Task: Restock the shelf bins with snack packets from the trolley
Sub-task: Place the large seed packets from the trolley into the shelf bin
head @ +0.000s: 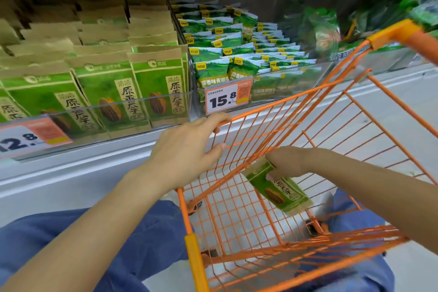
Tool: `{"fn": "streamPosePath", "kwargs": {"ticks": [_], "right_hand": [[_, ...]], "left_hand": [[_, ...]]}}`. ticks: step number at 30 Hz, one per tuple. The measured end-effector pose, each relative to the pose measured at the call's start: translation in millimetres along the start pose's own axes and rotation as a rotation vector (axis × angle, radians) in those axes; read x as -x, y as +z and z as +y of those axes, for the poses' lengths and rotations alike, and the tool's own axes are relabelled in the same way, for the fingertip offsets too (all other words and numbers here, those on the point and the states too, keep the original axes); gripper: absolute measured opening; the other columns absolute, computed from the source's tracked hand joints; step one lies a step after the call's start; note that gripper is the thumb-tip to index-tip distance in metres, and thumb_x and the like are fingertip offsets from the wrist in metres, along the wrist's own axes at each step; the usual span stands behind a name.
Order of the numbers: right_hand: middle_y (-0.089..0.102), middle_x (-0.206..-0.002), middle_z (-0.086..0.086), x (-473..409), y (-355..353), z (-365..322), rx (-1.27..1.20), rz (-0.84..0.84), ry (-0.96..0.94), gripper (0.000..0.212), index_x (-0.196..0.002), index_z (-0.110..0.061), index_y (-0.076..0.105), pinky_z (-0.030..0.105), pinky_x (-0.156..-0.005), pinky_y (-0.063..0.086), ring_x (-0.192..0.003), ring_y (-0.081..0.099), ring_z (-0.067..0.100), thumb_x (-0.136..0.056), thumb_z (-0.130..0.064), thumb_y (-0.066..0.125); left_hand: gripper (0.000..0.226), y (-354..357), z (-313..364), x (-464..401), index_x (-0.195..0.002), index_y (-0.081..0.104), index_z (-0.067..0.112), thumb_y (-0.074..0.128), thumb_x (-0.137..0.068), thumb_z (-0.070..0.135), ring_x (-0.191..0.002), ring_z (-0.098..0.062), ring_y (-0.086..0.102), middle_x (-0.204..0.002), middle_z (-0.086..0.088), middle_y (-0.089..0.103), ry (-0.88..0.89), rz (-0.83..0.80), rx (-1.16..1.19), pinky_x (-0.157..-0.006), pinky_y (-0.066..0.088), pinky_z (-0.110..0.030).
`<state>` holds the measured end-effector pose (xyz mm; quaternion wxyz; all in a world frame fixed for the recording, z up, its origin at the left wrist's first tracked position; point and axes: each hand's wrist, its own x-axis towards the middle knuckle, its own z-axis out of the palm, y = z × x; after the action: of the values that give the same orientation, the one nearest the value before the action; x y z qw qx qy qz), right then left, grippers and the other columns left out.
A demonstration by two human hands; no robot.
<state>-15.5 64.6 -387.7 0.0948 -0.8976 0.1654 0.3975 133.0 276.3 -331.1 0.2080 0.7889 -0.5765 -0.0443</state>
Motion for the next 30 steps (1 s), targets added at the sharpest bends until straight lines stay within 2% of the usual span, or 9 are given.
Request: {"fn": "streamPosePath", "kwargs": {"ticks": [3, 6, 8, 11, 13, 18, 21, 25, 30], "right_hand": [[0.070, -0.087, 0.006, 34.3, -25.5, -11.5, -0.316, 0.083, -0.145, 0.029, -0.110, -0.018, 0.060, 0.038, -0.071, 0.055, -0.077, 0.065, 0.025, -0.092, -0.041, 0.059], [0.074, -0.088, 0.009, 71.4, -58.9, -23.9, -0.607, 0.212, -0.245, 0.030, -0.110, -0.011, 0.065, 0.032, -0.068, 0.058, -0.082, 0.071, 0.026, -0.087, -0.031, 0.067], [0.075, -0.089, 0.007, 92.8, -82.4, -36.4, -0.668, 0.306, -0.319, 0.033, -0.112, -0.006, 0.065, 0.025, -0.066, 0.057, -0.080, 0.071, 0.017, -0.086, -0.026, 0.066], [0.075, -0.086, 0.004, 109.4, -113.4, -64.1, -0.811, 0.433, -0.468, 0.034, -0.108, -0.007, 0.066, 0.026, -0.065, 0.057, -0.080, 0.072, 0.017, -0.080, -0.027, 0.064], [0.075, -0.083, 0.003, 108.8, -128.6, -88.1, -0.905, 0.491, -0.572, 0.029, -0.103, -0.012, 0.066, 0.022, -0.064, 0.055, -0.077, 0.072, 0.015, -0.078, -0.026, 0.063], [0.073, -0.086, -0.014, 86.7, -155.4, -161.6, -0.915, 0.538, -0.796, 0.026, -0.104, -0.018, 0.062, 0.011, -0.065, 0.051, -0.080, 0.066, -0.005, -0.085, -0.001, 0.065], [0.070, -0.111, -0.007, 66.1, -168.4, -212.5, -0.702, 0.671, -0.831, 0.036, -0.114, -0.019, 0.064, 0.032, -0.092, 0.052, -0.104, 0.064, 0.007, -0.080, -0.015, 0.076], [0.070, -0.105, -0.010, 59.9, -191.7, -280.4, -0.578, 0.886, -0.886, 0.031, -0.108, -0.027, 0.065, 0.038, -0.089, 0.051, -0.096, 0.064, 0.006, -0.079, -0.023, 0.075], [0.071, -0.101, 0.000, 46.1, -211.3, -325.4, -0.407, 1.067, -0.854, 0.032, -0.111, -0.019, 0.062, 0.041, -0.083, 0.050, -0.095, 0.064, 0.021, -0.082, -0.028, 0.073]], "left_hand": [[0.041, 1.8, -1.3, 1.7, -0.133, 0.041, 0.044, 0.052, -0.093, 0.042, -0.107, -0.008, 0.058, -0.120, 0.018, 0.059, -0.036, 0.016, 0.059, -0.073, 0.044, -0.029], [0.018, -4.0, 0.2, 1.9, -0.109, 0.062, 0.036, 0.059, -0.093, 0.030, -0.099, 0.003, 0.060, -0.105, 0.021, 0.066, -0.173, 0.179, 0.530, -0.084, 0.050, -0.030], [0.008, -15.5, 1.8, 1.5, -0.097, 0.066, 0.034, 0.060, -0.091, 0.033, -0.092, 0.003, 0.062, -0.094, 0.019, 0.069, -0.241, 0.277, 0.744, -0.082, 0.049, -0.026], [0.027, -42.1, 5.1, 5.1, -0.095, 0.070, 0.025, 0.062, -0.082, 0.047, -0.085, -0.004, 0.065, -0.088, 0.007, 0.073, -0.296, 0.226, 0.973, -0.078, 0.052, -0.029], [0.018, -62.8, 3.0, 12.2, -0.098, 0.070, 0.014, 0.069, -0.086, 0.026, -0.080, -0.004, 0.067, -0.086, 0.003, 0.075, -0.301, 0.220, 1.099, -0.071, 0.055, -0.023], [0.019, -111.8, -36.7, 52.1, -0.092, 0.070, 0.027, 0.078, -0.077, 0.017, -0.087, -0.004, 0.069, -0.092, 0.013, 0.075, -0.287, 0.505, 0.938, -0.076, 0.054, -0.020], [0.026, -138.0, -66.1, 88.0, -0.094, 0.069, 0.027, 0.080, -0.070, 0.026, -0.089, -0.006, 0.068, -0.093, 0.014, 0.074, -0.315, 0.588, 0.810, -0.078, 0.054, -0.023], [0.025, -183.5, -100.9, 123.9, -0.098, 0.068, 0.029, 0.075, -0.073, 0.028, -0.091, -0.013, 0.069, -0.095, 0.011, 0.074, -0.304, 0.706, 0.625, -0.081, 0.055, -0.030], [0.028, -207.1, -135.4, 133.5, -0.090, 0.062, 0.029, 0.075, -0.079, 0.006, -0.077, 0.007, 0.062, -0.080, 0.027, 0.069, -0.310, 0.767, 0.437, -0.070, 0.049, -0.013]]}}
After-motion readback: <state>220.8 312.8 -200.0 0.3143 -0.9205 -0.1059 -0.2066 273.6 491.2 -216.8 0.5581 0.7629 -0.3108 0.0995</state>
